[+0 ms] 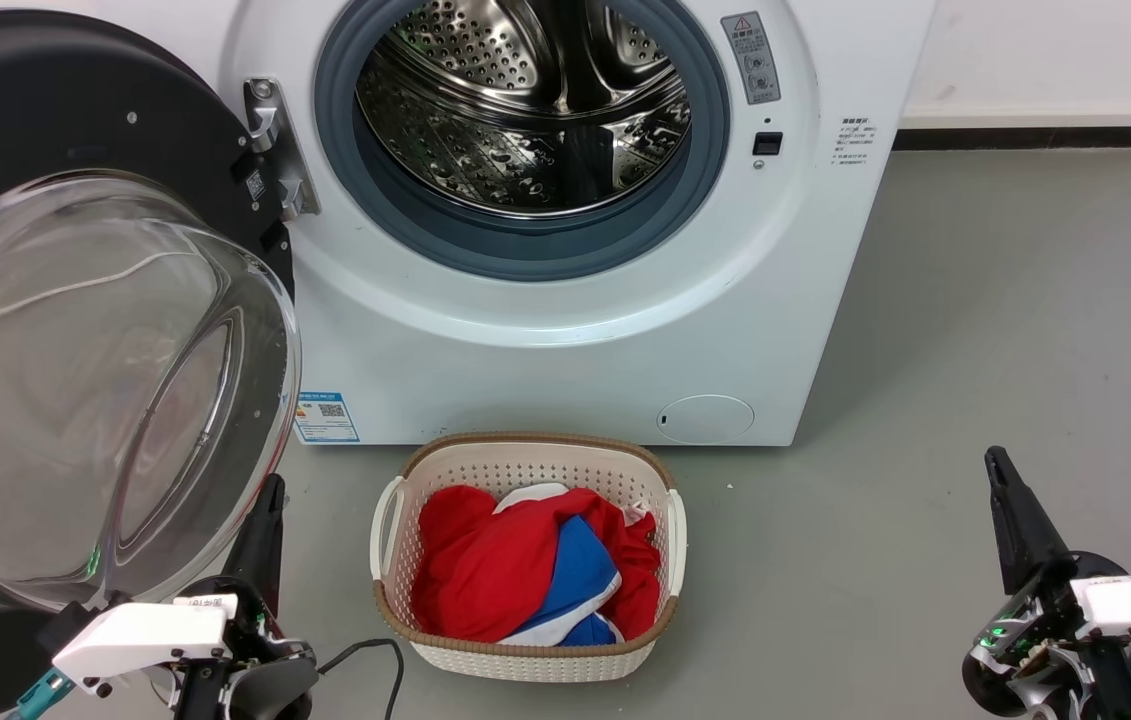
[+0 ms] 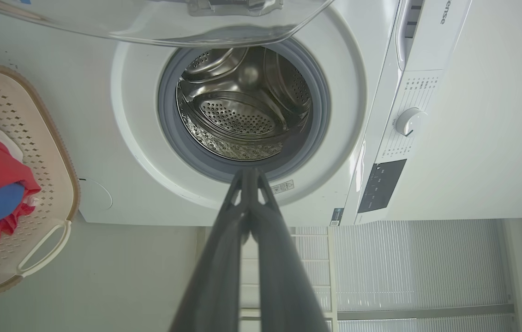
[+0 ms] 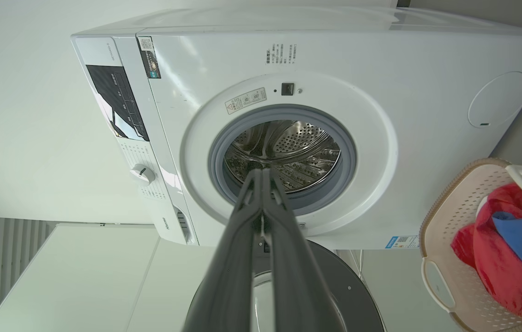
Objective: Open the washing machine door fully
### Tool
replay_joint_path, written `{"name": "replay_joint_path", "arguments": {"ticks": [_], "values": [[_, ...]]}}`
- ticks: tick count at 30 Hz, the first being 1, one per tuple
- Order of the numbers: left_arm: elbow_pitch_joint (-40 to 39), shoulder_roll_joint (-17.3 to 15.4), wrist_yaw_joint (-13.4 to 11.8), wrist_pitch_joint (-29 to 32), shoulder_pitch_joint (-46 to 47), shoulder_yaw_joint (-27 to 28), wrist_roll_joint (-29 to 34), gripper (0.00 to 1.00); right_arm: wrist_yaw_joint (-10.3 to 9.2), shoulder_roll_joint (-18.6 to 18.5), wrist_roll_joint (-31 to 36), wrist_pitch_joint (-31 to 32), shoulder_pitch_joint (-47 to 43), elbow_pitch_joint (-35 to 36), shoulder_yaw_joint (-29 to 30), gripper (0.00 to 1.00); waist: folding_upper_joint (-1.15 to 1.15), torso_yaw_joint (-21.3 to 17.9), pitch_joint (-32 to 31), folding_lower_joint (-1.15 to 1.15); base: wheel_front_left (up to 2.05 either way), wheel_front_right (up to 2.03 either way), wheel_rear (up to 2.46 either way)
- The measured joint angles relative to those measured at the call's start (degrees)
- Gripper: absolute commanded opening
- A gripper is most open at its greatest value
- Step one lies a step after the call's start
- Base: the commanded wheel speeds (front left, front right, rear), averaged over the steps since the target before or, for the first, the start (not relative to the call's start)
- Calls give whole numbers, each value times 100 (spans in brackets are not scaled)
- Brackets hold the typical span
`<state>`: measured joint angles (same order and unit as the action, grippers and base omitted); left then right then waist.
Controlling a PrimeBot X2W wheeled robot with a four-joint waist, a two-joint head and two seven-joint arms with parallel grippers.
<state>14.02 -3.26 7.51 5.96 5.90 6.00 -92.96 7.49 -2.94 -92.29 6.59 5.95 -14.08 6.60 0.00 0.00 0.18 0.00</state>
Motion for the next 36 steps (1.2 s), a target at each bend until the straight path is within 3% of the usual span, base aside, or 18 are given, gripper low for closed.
{"name": "replay_joint_path", "arguments": {"ticks": [36], "values": [[1, 20, 1, 37, 1, 26, 5, 0, 0, 0, -1, 0, 0, 0, -1, 0, 0, 0, 0, 0, 0, 0, 0]]}}
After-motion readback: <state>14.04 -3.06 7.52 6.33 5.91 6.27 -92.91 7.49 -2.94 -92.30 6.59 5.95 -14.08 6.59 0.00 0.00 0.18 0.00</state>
